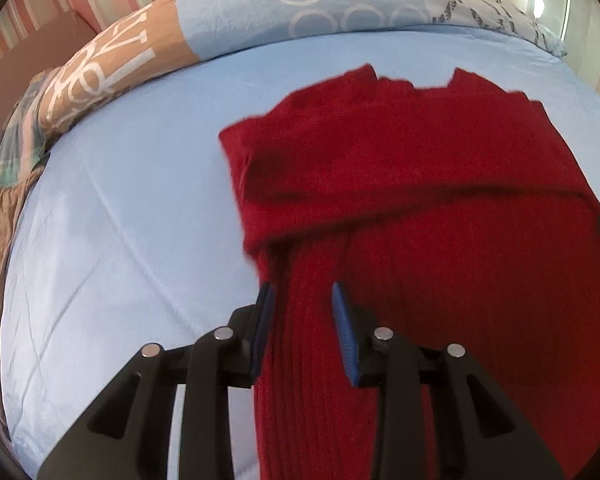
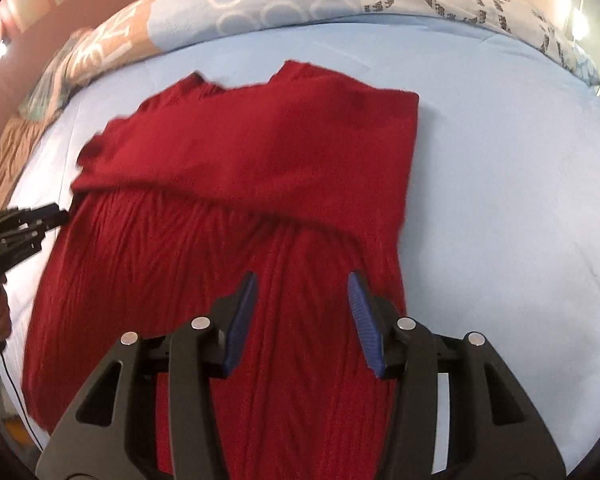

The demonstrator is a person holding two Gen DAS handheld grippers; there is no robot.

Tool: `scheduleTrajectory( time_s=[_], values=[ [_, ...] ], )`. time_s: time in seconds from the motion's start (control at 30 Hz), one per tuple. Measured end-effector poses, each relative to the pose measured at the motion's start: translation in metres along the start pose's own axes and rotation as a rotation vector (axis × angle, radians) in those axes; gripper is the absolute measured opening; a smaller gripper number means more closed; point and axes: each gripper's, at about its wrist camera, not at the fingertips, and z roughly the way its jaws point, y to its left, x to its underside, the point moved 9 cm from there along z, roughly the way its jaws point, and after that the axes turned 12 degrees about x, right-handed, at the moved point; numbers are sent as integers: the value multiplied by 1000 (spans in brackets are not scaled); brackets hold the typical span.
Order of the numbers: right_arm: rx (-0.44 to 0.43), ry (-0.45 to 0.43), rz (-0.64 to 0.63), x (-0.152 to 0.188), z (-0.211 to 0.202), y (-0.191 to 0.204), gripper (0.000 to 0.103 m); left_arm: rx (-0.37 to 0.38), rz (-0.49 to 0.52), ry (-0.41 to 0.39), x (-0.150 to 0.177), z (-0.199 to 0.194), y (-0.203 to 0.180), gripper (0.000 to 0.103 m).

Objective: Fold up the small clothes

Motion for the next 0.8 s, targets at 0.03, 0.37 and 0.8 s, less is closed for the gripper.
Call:
scheduleTrajectory(
  time_s=[0.03, 0.37, 0.8],
  values=[
    [9, 8, -9, 9, -6, -2, 49, 4, -3, 1, 8, -6, -2, 32],
    [52, 25, 16, 91, -62, -9, 55, 37, -45, 32, 89, -55, -21, 32],
    [-8, -95, 58, 140, -97, -10, 55, 28, -134, -11, 180, -97, -16, 32]
  ],
)
